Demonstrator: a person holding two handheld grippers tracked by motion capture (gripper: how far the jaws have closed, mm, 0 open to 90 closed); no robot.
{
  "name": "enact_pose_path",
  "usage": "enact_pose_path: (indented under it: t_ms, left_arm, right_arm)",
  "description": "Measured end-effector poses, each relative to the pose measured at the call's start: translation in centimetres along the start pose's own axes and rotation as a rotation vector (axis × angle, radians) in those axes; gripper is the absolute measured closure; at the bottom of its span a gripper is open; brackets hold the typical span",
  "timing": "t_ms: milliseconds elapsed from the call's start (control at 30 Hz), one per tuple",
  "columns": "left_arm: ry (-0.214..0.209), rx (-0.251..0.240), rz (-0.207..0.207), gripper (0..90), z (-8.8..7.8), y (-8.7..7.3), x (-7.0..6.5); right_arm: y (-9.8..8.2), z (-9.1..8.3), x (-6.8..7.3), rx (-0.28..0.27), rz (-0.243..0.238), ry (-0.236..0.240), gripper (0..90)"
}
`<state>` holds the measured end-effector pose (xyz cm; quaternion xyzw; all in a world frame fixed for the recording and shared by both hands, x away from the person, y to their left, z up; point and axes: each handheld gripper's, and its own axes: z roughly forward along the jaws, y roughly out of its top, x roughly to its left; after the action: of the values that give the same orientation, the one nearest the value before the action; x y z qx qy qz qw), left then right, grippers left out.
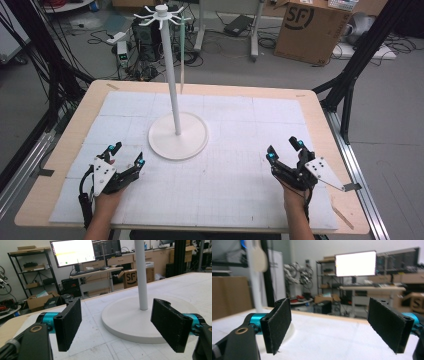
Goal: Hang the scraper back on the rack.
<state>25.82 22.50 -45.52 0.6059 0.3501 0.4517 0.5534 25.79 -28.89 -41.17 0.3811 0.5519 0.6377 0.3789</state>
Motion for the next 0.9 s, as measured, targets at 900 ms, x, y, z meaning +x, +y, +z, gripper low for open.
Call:
enact_pose_path:
  t_ms: [900]
  left_arm:
    - [-0.001, 0.002, -0.001, 25.4, 0.0, 0.0, 0.1]
  right_arm:
    - [-3.6, -0.9, -0.2, 0.124, -0.056, -0.053, 17.5]
